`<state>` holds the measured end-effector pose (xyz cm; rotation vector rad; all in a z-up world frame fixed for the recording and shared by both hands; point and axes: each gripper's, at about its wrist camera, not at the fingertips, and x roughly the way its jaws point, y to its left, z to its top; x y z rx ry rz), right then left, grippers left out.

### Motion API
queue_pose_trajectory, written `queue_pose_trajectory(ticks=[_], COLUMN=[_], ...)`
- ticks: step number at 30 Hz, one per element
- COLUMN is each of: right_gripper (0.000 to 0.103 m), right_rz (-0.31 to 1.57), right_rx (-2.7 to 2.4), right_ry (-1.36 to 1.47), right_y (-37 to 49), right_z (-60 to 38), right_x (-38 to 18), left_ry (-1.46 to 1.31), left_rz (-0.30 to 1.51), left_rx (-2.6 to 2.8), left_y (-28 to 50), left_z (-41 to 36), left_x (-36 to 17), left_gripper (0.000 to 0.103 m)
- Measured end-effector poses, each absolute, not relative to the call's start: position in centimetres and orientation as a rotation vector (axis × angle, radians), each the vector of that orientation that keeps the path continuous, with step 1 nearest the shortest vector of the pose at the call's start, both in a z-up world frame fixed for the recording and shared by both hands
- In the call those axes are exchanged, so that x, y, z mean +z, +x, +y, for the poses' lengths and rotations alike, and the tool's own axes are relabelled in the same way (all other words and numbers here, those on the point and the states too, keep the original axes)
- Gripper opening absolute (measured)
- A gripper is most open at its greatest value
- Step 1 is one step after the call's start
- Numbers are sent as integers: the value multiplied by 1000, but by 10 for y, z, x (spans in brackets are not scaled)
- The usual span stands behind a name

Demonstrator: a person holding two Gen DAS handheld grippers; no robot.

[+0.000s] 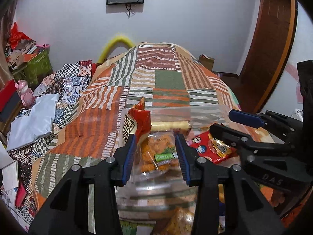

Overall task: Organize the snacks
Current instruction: 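Carry the red bag and cracker roll into the clear box and open both grippers, then grasp the green snack bag with the left gripper while the right grasps the green jelly cup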

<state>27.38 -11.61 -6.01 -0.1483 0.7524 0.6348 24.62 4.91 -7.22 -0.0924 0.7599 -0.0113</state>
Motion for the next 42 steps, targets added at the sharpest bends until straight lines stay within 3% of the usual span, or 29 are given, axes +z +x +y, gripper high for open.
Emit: queue_pose_trajectory(ticks=[3, 7, 13, 18, 38, 39, 42], right_gripper=[48, 61, 66, 72, 71, 71, 55], right_rz=[746, 726, 725, 744, 919, 921, 939], right_rx=[644, 634, 608, 573, 471, 467, 466], right_ry=[-124, -96, -78, -67, -51, -51, -37], right_y=[262, 242, 211, 193, 194, 196, 202], right_z=[-128, -145, -170, -190, -227, -226, -225], right_x=[-54, -49, -53, -67, -143, -144, -148], left_ry=[-105, -117, -92, -103, -136, -133, -149], left_rz=[760, 765, 788, 843, 1025, 1023, 1024], left_rx=[-19, -15, 1, 22, 45, 44, 34], left_y=[232, 209, 176, 155, 139, 141, 146], left_z=[50, 54, 59, 70, 77, 76, 78], left_x=[-69, -68, -76, -95, -180, -180, -181], left_gripper=[41, 55, 67, 70, 70, 70, 67])
